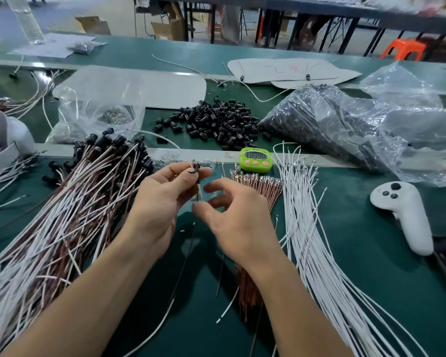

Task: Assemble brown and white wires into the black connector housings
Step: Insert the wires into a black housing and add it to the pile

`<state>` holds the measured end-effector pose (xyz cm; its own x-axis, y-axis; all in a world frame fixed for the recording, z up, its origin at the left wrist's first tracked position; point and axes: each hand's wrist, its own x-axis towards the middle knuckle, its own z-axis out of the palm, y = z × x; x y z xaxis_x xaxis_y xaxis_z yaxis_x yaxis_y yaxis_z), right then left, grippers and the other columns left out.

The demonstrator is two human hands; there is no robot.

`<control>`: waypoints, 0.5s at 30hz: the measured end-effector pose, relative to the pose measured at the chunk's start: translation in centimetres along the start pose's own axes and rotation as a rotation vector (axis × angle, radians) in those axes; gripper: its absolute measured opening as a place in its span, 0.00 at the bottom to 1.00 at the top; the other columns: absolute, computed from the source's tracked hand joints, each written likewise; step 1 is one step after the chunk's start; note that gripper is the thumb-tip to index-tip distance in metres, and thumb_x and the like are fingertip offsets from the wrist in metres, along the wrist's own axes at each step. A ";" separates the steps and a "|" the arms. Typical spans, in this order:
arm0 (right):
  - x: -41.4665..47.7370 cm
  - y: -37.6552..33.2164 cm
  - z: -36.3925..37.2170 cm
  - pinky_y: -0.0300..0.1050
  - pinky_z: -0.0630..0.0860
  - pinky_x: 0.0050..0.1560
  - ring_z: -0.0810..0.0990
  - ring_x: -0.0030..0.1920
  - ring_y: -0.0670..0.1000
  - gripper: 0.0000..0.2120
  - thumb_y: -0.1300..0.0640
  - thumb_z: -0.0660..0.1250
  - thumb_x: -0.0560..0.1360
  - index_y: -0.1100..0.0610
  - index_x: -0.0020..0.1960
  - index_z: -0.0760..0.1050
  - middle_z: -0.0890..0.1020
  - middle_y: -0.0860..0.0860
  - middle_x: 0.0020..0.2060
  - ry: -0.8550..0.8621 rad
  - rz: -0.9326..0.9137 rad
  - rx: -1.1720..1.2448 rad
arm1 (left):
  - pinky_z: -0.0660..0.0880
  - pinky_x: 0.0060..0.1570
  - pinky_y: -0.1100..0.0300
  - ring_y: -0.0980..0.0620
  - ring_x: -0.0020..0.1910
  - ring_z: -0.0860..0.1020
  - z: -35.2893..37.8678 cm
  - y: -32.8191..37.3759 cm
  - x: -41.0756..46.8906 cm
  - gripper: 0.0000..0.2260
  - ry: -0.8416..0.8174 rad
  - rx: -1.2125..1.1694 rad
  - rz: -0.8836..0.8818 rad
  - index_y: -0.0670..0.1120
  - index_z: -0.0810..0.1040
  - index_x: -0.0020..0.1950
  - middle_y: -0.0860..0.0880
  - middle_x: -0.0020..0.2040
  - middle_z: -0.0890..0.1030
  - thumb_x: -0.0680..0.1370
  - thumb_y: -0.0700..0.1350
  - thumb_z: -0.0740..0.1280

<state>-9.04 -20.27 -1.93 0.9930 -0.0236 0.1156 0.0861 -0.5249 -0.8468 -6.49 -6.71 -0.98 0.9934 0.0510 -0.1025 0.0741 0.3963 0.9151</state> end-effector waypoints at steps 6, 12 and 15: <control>-0.1 -0.4 -0.6 0.44 0.79 0.41 0.81 0.35 0.46 0.04 0.54 0.71 0.77 0.49 0.47 0.85 0.84 0.44 0.33 0.045 -0.070 -0.174 | 0.80 0.50 0.62 0.54 0.45 0.84 -0.4 0.0 0.5 0.08 0.077 -0.080 0.013 0.46 0.79 0.46 0.47 0.43 0.87 0.81 0.35 0.65; -0.1 -0.6 -3.5 0.44 0.73 0.39 0.77 0.34 0.51 0.08 0.55 0.68 0.78 0.48 0.44 0.85 0.84 0.45 0.32 0.230 -0.042 -0.525 | 0.80 0.53 0.62 0.54 0.45 0.84 -0.9 0.2 0.7 0.05 0.181 -0.242 0.016 0.46 0.79 0.46 0.47 0.43 0.87 0.79 0.38 0.67; 0.2 -0.3 -4.2 0.47 0.62 0.48 0.71 0.30 0.46 0.11 0.57 0.66 0.77 0.49 0.40 0.84 0.79 0.45 0.28 0.256 0.077 -0.660 | 0.79 0.54 0.62 0.55 0.46 0.84 -1.2 0.4 0.8 0.04 0.212 -0.279 -0.009 0.47 0.79 0.47 0.48 0.44 0.87 0.79 0.39 0.68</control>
<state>-9.26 -23.74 0.51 0.9372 -0.2382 0.2547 -0.1312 -0.9175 -0.3755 -5.75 -5.40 -1.16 0.9506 0.2238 -0.2151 0.0267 0.6315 0.7749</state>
